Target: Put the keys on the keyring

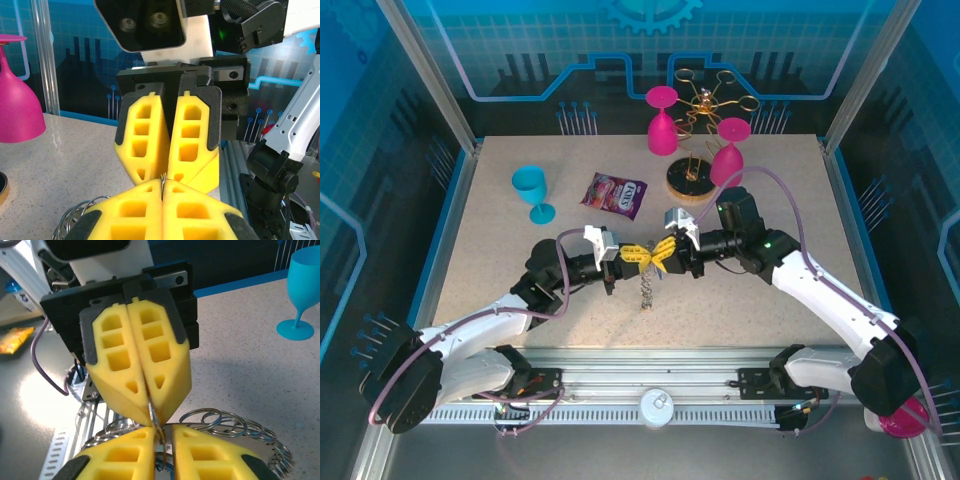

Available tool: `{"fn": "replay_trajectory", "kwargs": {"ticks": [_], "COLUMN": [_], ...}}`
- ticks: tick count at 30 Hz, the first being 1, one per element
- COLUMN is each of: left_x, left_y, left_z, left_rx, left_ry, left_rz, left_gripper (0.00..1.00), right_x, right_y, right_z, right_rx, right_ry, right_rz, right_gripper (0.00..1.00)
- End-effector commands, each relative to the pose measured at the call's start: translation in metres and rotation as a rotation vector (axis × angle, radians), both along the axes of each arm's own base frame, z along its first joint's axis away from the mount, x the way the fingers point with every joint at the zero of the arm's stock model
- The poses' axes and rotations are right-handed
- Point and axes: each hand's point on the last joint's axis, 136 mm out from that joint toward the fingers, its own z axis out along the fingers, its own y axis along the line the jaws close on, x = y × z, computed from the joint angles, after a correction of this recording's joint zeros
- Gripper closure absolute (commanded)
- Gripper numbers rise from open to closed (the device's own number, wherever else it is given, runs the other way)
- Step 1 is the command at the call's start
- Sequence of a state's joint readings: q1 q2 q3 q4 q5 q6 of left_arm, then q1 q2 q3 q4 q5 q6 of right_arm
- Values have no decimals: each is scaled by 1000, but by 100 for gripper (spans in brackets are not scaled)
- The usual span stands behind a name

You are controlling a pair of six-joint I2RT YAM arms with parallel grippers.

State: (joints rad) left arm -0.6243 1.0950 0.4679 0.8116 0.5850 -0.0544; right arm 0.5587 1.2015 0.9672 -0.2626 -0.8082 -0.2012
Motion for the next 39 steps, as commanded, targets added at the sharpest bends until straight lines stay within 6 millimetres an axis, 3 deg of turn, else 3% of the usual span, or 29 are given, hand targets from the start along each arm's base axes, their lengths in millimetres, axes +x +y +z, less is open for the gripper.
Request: {"fn": "replay_trajectory", "kwargs": {"ticks": [1,6,9,10,14,19,39], "left_x": [-3,-2,3,6,12,12,5], "left_y": [-2,-3,0,2,11,16,8], "left_z": [1,1,-1,-4,-11,-20,-20], "left_rx": [-6,-9,2,12,75,159,271], "left_ry": [-10,-2,8,14,14,19,2], "left_rz": [-27,-26,2,20,75,87,-28], "left_gripper": [100,100,100,93,83,77,76], "right_x": [-3,-3,-5,-6,-8,-8,-15], "right_y": [4,7,5,4,0,-2,11], "right_z": [18,21,19,18,7,0,-25], "right_rx": [83,102,86,74,-2,-77,-360], "right_ry": [-22,-14,-15,-19,-8,-4,-71], "right_rz": [45,65,68,71,74,80,153], "right_gripper": [81,100,100,100,100,100,100]}}
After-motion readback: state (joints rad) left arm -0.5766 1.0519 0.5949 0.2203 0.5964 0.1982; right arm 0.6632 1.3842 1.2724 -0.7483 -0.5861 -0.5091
